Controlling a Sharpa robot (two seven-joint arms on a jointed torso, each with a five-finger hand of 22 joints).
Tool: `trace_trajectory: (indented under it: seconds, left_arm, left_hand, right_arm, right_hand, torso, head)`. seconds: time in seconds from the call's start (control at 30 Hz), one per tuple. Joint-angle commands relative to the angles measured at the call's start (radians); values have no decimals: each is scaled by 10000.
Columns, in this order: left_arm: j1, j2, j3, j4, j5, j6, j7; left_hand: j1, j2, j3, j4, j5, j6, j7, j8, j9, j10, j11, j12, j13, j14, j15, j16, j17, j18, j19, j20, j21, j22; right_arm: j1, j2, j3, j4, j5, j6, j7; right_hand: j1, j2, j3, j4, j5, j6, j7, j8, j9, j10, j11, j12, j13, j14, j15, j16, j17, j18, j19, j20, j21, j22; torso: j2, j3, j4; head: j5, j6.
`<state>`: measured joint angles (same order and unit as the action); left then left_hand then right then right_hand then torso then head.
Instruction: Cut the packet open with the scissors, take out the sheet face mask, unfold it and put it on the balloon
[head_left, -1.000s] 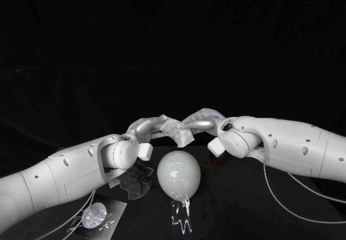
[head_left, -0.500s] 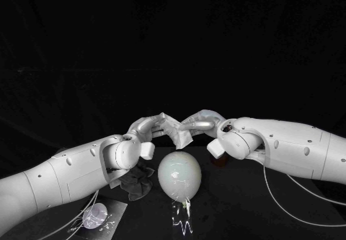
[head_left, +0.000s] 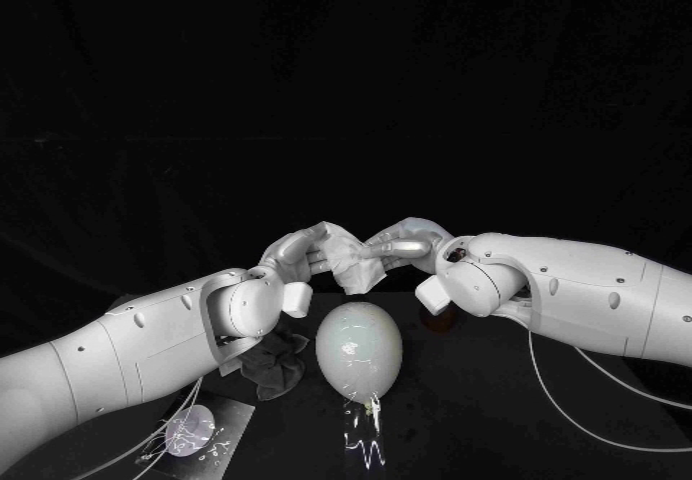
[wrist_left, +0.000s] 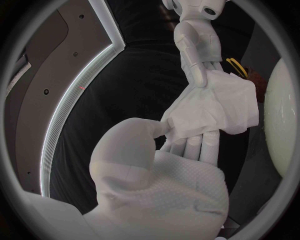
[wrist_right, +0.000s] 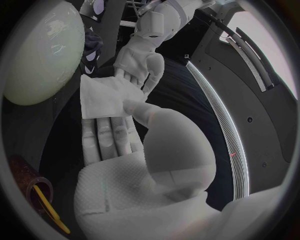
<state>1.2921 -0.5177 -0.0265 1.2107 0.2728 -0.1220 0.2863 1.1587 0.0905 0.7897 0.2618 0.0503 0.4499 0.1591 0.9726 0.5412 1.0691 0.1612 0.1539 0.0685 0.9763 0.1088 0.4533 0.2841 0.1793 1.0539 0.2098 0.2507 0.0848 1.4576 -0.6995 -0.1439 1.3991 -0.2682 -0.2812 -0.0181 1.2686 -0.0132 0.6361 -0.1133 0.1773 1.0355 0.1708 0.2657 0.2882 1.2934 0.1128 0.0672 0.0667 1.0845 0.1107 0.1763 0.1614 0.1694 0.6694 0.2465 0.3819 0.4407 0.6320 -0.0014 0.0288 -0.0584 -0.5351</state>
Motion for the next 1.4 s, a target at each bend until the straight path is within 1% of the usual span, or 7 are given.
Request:
trace_trajectory:
  seconds: [0.03, 0.13, 0.23, 0.37, 0.6, 1.03, 1.4]
  left_arm:
    - [24, 2, 18, 42, 270, 117, -193]
    - [24, -6, 18, 54, 332, 27, -361]
    - [25, -20, 17, 73, 373, 20, -579]
    - [26, -36, 15, 115, 378, -148, -780]
    - [27, -35, 14, 144, 221, -471, -705]
    - [26, -59, 14, 201, 138, -746, -587]
    - [27, -87, 13, 273, 56, -816, -639]
  left_hand:
    - [-49, -214, -34, 55, -11, -715, 733, -394, -210, 98, 34, -99, -25, 239, -1, -159, -101, 65, 208, -40, -39, -89]
    - [-24, -544, -280, -52, -6, -1654, 833, -889, -464, 163, 82, -176, -29, 402, 14, -318, -192, 61, 338, -46, -131, -163]
    - [-79, -701, -490, -60, -6, -1713, 898, -917, -518, 188, 128, -217, -29, 463, 36, -402, -236, 56, 385, -39, -181, -185]
    - [130, -751, -540, -493, 14, -352, 838, -787, -809, 340, 84, -329, -20, 616, 15, -732, -391, 64, 484, -45, -382, -200]
    - [579, -678, -219, -997, -6, 1780, 431, -1431, -1698, 1008, -235, -333, 7, 1248, -246, -902, -435, 65, 933, -274, -434, -161]
    - [515, -638, -348, -825, -5, 2414, 318, -1815, -2089, 1431, -359, -417, 2, 1651, -351, -1033, -389, 59, 1180, -362, -514, -179]
    - [513, -874, -590, -868, -3, 2661, 210, -1844, -2171, 1607, -443, -481, 1, 1823, -415, -1110, -353, 65, 1280, -402, -573, -179]
  right_arm:
    - [-3, -42, 1, 37, -38, -23, 90]
    - [-3, -71, 1, 76, -47, -14, 84]
    - [-3, -94, 0, 123, -82, -36, 78]
    - [-3, -136, 0, 228, -427, -174, 60]
    - [-3, -206, -1, 418, -1250, -353, -18]
    - [-23, -335, -18, 342, -3353, -332, -346]
    - [-85, -232, -18, 433, -5485, -2411, 1348]
  right_hand:
    - [-4, 37, -5, -60, -44, -55, 31, 30, 12, -19, 20, -54, -12, -70, 30, -21, 16, 114, -39, -28, 45, 8]
    - [-4, 37, -5, -60, -44, -55, 31, 30, 12, -19, 20, -54, -12, -70, 30, -21, 16, 114, -39, -28, 45, 8]
    - [-4, 15, -13, -79, -41, -67, 37, 32, 11, -36, 25, -55, -13, -89, 36, -32, 19, 112, -63, -26, 65, 31]
    - [-391, -362, -312, 82, 154, -394, 179, -77, -39, -517, 184, -77, -41, -350, 159, -142, 22, 106, -232, 67, 25, 33]
    - [-976, -1090, -913, 523, -7, -1072, 473, -311, -194, -1341, 489, -27, -36, -839, 359, -252, 42, 128, -396, 251, -286, -206]
    - [-621, -1546, -2262, 1074, -531, -2654, 1138, -543, -549, -3132, 1132, 115, -8, -2458, 910, -459, 17, -158, -973, 436, -1267, -965]
    - [-217, -1542, -2765, 1134, -412, -2836, 1160, -366, -574, -3425, 1172, 361, 4, -2827, 969, -222, 0, -215, -903, 431, -1424, -1146]
  torso:
    - [-2, 0, 4]
    - [-2, -1, 4]
    - [-2, -2, 9]
    - [-2, -2, 17]
    - [0, -7, 10]
    - [4, -3, 2]
    - [5, 5, 4]
  head:
    - [-10, -8]
    - [-10, -8]
    - [-13, -4]
    - [-6, -14]
    - [19, -3]
    - [64, 6]
    - [84, 34]
